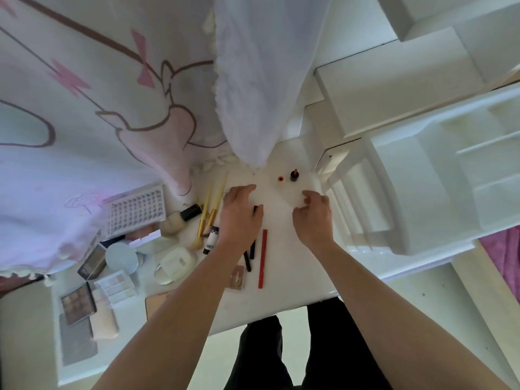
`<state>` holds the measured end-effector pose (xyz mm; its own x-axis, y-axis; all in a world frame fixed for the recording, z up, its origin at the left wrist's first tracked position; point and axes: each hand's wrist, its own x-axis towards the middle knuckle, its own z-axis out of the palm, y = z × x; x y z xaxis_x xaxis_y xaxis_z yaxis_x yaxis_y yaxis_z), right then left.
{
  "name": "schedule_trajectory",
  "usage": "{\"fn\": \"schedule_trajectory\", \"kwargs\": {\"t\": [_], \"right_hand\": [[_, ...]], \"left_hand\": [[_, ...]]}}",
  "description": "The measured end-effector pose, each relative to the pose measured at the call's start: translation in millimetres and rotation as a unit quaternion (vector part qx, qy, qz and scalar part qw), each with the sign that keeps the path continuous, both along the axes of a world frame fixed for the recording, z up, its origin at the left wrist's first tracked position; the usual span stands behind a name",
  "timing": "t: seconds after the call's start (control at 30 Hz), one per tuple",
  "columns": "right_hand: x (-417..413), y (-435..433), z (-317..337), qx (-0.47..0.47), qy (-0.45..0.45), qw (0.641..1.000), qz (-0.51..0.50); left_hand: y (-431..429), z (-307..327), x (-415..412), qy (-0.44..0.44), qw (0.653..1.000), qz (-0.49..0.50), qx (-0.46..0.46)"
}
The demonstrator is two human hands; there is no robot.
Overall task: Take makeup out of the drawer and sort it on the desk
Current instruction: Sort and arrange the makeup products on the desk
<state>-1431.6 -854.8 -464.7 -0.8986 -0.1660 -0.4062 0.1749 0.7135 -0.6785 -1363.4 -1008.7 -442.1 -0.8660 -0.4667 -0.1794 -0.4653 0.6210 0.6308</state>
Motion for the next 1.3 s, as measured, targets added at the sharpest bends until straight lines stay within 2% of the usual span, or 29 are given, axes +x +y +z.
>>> {"fn": "schedule_trajectory", "kwargs": {"t": [0.1,0.2,0.3,0.4,0.5,0.63,0.7,0.8,0.87,0.93,1.0,1.13,1.23,1.3], "right_hand": [[25.6,0.2,6.0,-0.006,-0.023,1.000,0.012],[44.8,-11.1,10.1,0.000,-0.009,0.999,0.046],[55.3,-31.2,16.3,-0.008,0.020,0.995,0.095],[55.8,-56.6,28.0,-0.008,0.050,0.986,0.156],[55.1,-77.0,33.8,0.031,0.080,0.969,0.231],[58.5,-82.6,27.9,0.090,0.072,0.964,0.239],[59.2,-78.4,31.3,0.093,0.073,0.962,0.248],[59.7,-63.7,43.2,0.017,-0.012,0.979,0.204],[61.4,-50.3,55.8,-0.044,-0.086,0.982,0.160],[63.9,-37.9,67.4,-0.086,-0.106,0.977,0.161],[66.7,-29.2,85.3,-0.122,-0.121,0.970,0.171],[76.6,-22.6,122.2,-0.216,-0.154,0.950,0.164],[86.8,-24.1,141.5,-0.299,-0.186,0.931,0.096],[93.9,-27.5,150.2,-0.303,-0.199,0.929,0.076]], "left_hand": [[-13.5,10.4,42.0,0.026,0.998,0.038,-0.043],[-27.2,5.8,87.0,-0.022,0.994,0.052,-0.089],[-34.9,-4.0,123.4,-0.065,0.991,0.025,-0.112],[-36.7,-5.2,135.8,-0.122,0.985,-0.019,-0.124],[-37.0,-2.5,136.9,-0.153,0.978,-0.051,-0.133],[-38.4,-0.6,137.5,-0.188,0.973,-0.057,-0.123],[-39.7,-0.6,139.0,-0.174,0.978,-0.040,-0.105],[-41.1,3.6,135.6,-0.092,0.994,0.039,-0.037],[-39.1,18.6,124.5,-0.053,0.991,0.122,0.018],[-34.9,41.1,109.7,-0.039,0.981,0.175,0.077],[-31.3,65.1,98.2,-0.013,0.976,0.169,0.139],[-29.0,99.0,92.6,0.027,0.980,0.066,0.186],[-24.7,113.6,93.8,0.053,0.972,0.082,0.214],[-20.0,122.3,95.0,0.067,0.971,0.089,0.212]]}}
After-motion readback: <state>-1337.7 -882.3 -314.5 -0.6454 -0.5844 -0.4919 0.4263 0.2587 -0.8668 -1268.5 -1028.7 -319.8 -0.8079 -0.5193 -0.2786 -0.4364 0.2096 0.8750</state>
